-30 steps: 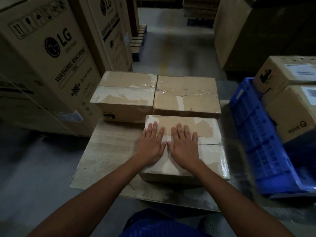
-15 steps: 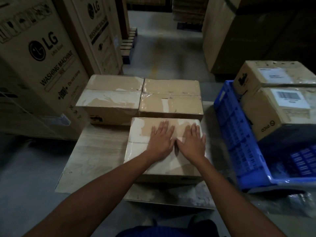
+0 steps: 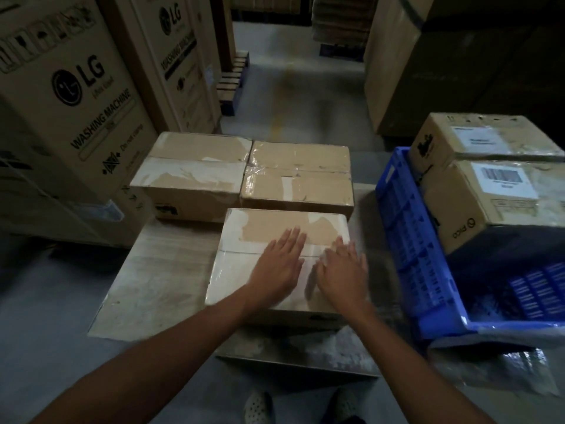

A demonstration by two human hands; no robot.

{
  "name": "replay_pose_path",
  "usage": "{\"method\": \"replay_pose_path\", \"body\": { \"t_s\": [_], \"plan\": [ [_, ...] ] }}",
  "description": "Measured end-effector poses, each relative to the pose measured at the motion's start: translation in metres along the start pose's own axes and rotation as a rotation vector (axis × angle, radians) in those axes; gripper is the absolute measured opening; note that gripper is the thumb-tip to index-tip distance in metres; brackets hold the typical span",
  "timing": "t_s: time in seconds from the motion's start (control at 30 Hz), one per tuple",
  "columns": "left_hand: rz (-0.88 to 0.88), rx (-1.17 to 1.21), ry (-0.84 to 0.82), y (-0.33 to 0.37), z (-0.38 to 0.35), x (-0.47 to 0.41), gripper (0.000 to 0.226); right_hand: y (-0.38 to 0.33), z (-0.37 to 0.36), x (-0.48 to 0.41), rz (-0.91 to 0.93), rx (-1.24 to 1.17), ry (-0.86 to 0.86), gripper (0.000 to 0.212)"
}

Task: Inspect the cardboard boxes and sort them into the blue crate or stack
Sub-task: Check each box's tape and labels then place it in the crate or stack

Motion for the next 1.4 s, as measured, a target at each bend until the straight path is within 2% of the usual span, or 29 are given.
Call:
{"method": "replay_pose_path", "body": {
  "t_s": [0.1,0.17,0.27,0.37,0.5,0.6,0.67,0.73,0.8,0.9,1.0,1.07,1.17,1.3,1.4],
  "plan": [
    [0.014,-0.059,-0.079,0.009,-0.017,0.02,0.059,-0.01,-0.019,0.03,0.033,0.091,-0.052,0.063],
    [0.024,-0.12,-0.086,0.011,-0.023,0.02,0.059,-0.006,-0.026,0.033,0.051,0.097,-0.006,0.073],
    [0.0,-0.125,-0.105,0.006,-0.023,0.018,0.061,0.0,-0.033,0.03,0.029,0.08,0.002,0.065],
    [-0.043,-0.157,-0.125,0.002,-0.025,0.019,0.064,0.003,-0.04,0.034,0.067,0.077,0.025,0.074],
    [-0.055,-0.134,-0.15,0.002,-0.021,0.019,0.067,0.013,-0.033,0.033,0.131,0.067,-0.033,0.059],
    [0.054,-0.091,-0.022,-0.01,-0.014,0.028,0.071,0.017,-0.031,0.037,0.082,-0.05,-0.038,0.06],
    [0.244,-0.055,0.12,-0.029,-0.001,0.031,0.073,0.016,-0.029,0.036,-0.01,-0.199,-0.006,0.066],
    [0.514,0.133,0.205,-0.051,0.019,0.027,0.075,0.017,-0.019,0.028,-0.119,-0.378,0.038,0.075],
    [0.696,0.444,0.24,-0.073,0.035,0.014,0.074,0.016,-0.005,0.017,-0.188,-0.566,0.062,0.075],
    [0.713,0.745,0.29,-0.085,0.052,0.006,0.069,0.013,0.005,0.002,-0.266,-0.842,0.047,0.068],
    [0.754,0.846,0.353,-0.081,0.064,0.012,0.065,0.01,0.017,-0.002,-0.375,-0.965,0.075,0.063],
    [0.75,0.859,0.413,-0.079,0.073,0.018,0.062,0.009,0.028,0.001,-0.389,-0.949,0.121,0.061],
    [0.763,0.859,0.565,-0.076,0.089,0.029,0.055,0.007,0.041,0.012,-0.459,-0.883,0.234,0.074],
    [0.753,0.949,0.774,-0.071,0.098,0.043,0.054,-0.006,0.048,0.034,-0.413,-0.811,0.469,0.057],
    [0.741,1.019,0.839,-0.073,0.088,0.053,0.055,-0.008,0.042,0.045,-0.474,-0.827,0.509,0.046]
  ]
}}
Point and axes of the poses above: each hand's wrist, its own x-axis away from the middle knuckle, its own z-axis out of the back of the hand, y = z × x, the point moved 2 cm from there along -x, towards the middle knuckle
